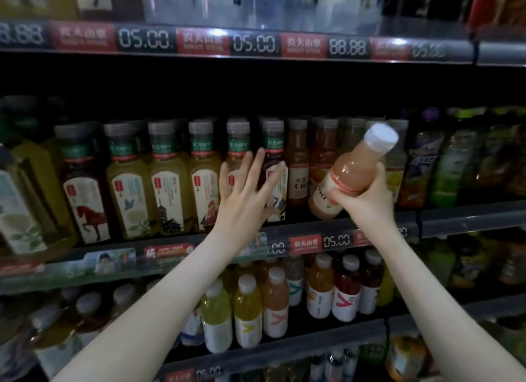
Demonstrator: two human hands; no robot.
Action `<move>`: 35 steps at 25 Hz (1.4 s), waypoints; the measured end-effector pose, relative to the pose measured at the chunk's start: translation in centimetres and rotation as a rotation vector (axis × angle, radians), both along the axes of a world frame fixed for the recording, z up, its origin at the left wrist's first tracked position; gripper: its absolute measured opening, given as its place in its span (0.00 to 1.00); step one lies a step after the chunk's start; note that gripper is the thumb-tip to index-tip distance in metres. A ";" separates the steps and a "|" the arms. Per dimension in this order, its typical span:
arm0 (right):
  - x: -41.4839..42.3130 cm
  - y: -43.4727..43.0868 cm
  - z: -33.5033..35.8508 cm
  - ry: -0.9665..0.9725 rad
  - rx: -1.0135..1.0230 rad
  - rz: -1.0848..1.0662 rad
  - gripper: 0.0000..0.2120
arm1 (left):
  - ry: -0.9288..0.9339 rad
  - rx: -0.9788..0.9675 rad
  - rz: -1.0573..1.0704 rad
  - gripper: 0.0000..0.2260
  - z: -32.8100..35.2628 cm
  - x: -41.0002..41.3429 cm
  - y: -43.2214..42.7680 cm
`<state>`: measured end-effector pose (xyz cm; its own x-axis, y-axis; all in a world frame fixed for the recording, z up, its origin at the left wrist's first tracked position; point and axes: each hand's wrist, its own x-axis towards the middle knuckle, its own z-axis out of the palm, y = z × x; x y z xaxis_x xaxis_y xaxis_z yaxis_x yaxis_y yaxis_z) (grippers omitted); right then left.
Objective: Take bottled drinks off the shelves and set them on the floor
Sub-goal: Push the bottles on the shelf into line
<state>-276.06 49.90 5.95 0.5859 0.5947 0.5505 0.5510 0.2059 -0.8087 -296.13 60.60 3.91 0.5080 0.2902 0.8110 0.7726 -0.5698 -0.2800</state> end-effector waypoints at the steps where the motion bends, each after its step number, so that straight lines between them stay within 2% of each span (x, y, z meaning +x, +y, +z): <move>1: 0.0 0.6 -0.3 0.022 -0.031 0.028 0.42 | 0.028 0.015 0.011 0.41 -0.1 0.2 0.2; 4: -0.3 2.9 -0.5 0.038 -0.106 0.094 0.42 | 0.043 0.005 0.038 0.38 -0.2 0.3 1.1; 10: -0.1 6.2 0.8 -0.018 -0.319 0.333 0.30 | 0.043 -0.035 0.039 0.37 -0.4 0.9 1.3; 14: -0.2 5.7 0.5 -0.156 -0.365 0.294 0.28 | -0.032 -0.021 0.015 0.35 -1.2 1.4 0.4; 16: -1.1 4.2 -1.5 -0.260 -0.298 0.146 0.29 | -0.100 -0.004 -0.017 0.31 -2.7 1.1 -0.6; 18: -3.1 2.3 -4.7 -0.421 -0.083 0.032 0.28 | -0.205 -0.033 -0.036 0.28 -5.1 0.1 -2.1; 20: -5.9 0.6 -8.9 -0.565 0.112 0.115 0.22 | -0.302 -0.110 -0.026 0.25 -8.7 -1.8 -4.1; 22: -9.7 -1.1 -14.6 -0.615 0.122 0.352 0.17 | -0.380 -0.247 0.000 0.24 -14.6 -4.8 -6.8; 23: -11.8 -1.7 -18.3 -0.606 0.047 0.491 0.16 | -0.425 -0.352 0.021 0.24 -18.4 -7.0 -8.5; 25: -15.6 -2.9 -26.3 -0.566 -0.232 0.707 0.17 | -0.487 -0.595 0.085 0.23 -26.0 -11.0 -12.4; 29: -21.8 -6.5 -43.7 -0.549 -0.871 0.981 0.13 | -0.600 -1.160 0.426 0.23 -42.7 -18.3 -21.6; 32: -23.7 -9.4 -55.9 -0.604 -1.178 1.063 0.15 | -0.837 -1.415 0.673 0.22 -54.8 -22.8 -26.2; 35: -25.7 -11.6 -68.9 -0.608 -1.434 1.014 0.20 | -0.880 -1.570 0.838 0.22 -66.9 -25.1 -28.6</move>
